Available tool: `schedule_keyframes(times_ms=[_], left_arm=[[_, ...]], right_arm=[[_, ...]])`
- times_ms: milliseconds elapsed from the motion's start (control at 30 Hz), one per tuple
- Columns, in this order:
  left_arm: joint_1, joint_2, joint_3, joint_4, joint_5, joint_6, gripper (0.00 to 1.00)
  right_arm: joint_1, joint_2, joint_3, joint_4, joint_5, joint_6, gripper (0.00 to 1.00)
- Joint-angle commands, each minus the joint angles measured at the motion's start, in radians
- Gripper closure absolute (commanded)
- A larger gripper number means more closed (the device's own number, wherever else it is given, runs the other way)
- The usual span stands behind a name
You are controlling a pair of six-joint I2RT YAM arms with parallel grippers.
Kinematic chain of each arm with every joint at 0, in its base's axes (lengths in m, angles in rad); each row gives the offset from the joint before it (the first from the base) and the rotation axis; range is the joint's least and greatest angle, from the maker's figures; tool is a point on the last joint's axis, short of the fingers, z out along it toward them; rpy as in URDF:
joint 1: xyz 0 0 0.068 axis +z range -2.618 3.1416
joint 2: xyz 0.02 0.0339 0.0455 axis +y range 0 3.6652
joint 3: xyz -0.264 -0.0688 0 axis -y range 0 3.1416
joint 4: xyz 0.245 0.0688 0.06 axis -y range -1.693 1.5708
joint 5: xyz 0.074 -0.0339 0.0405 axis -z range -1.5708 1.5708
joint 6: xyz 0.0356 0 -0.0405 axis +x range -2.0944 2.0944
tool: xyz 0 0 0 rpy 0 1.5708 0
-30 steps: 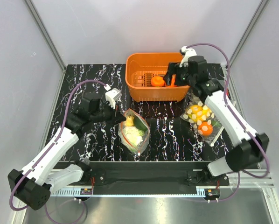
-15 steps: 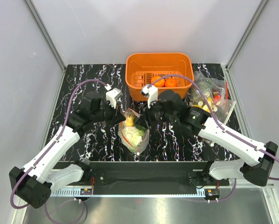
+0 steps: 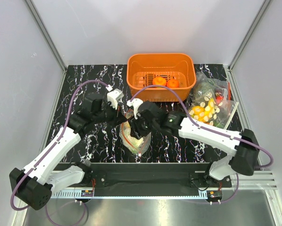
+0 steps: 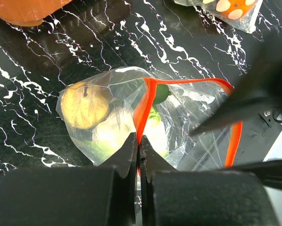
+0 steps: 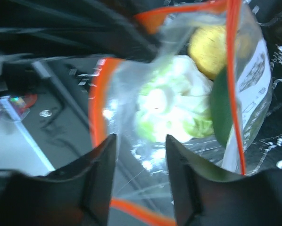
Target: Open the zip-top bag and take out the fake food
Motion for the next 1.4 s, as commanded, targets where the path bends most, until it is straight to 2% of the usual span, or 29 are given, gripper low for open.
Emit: schedule_keyframes(times_ms=[0,400,567,1000,1367], left_arm=[[-0.004,0.006,0.007,0.032,-0.011,0.011,1.0],[-0.004,0.011,0.007,0.031,-0.005,0.011,1.0],[-0.005,0.014,0.004,0.032,0.002,0.008,1.0],[-0.01,0.034,0.004,0.029,-0.014,0.008,1.0],[-0.012,0.052,0.007,0.017,-0.031,0.012,1.0]], right_arm=[[0.013,0.036,0.059,0.023,0.129,-0.03,0.45],[0.014,0.157,0.047,0.124,0.338,-0.121,0.3],[0.013,0.191,0.001,0.251,0.422,-0.13,0.24],[-0.016,0.329,-0.062,0.538,0.444,-0.202,0.14],[-0.11,0.421,-0.076,0.58,0.383,-0.19,0.12]])
